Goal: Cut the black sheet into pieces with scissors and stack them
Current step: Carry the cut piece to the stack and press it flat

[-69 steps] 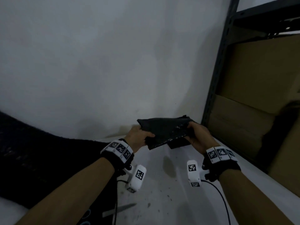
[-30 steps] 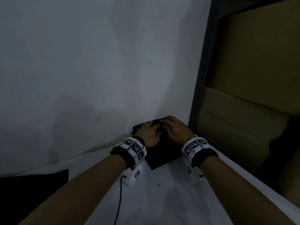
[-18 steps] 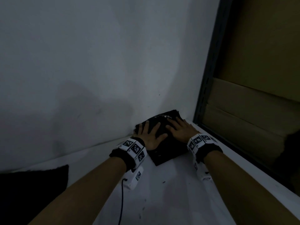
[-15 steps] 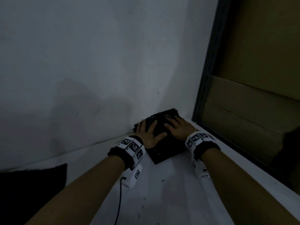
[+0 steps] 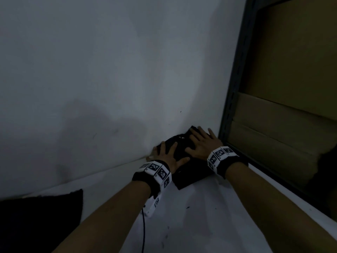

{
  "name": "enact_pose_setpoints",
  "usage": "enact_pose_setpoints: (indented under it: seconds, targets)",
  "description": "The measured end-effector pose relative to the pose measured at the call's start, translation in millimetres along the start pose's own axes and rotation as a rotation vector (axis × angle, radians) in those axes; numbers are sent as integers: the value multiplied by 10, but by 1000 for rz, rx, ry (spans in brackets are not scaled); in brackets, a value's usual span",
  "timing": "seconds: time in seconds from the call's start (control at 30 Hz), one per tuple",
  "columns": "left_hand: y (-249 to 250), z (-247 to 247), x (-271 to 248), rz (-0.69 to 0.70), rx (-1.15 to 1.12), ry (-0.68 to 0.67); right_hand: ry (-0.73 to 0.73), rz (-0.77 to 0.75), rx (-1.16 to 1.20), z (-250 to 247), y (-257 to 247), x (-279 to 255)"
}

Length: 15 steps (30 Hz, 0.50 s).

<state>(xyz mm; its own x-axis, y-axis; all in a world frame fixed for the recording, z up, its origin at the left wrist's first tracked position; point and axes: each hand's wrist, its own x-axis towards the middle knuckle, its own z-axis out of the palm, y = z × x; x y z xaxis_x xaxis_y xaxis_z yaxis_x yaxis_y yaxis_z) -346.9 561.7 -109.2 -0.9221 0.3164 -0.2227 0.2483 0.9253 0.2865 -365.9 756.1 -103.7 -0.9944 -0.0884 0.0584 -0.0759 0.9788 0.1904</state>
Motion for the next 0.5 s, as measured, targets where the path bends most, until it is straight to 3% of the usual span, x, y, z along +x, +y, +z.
enact_pose_setpoints:
  seconds: [0.1, 0.2, 0.27, 0.37, 0.5]
  targets:
    - [37, -11, 13, -34, -9, -23, 173, -92, -62, -14, 55, 34]
    - [56, -22, 6, -40, 7, -37, 337, -310, -69, 17, 59, 28]
    - [48, -20, 16, -31, 12, -36, 286, -321, 60, 75, 97, 29]
    - [33, -21, 25, -16, 19, -39, -31, -36, 324, 148, 129, 59]
    - [4, 13, 85, -7, -7, -33, -76, 72, 456, 243, 136, 231]
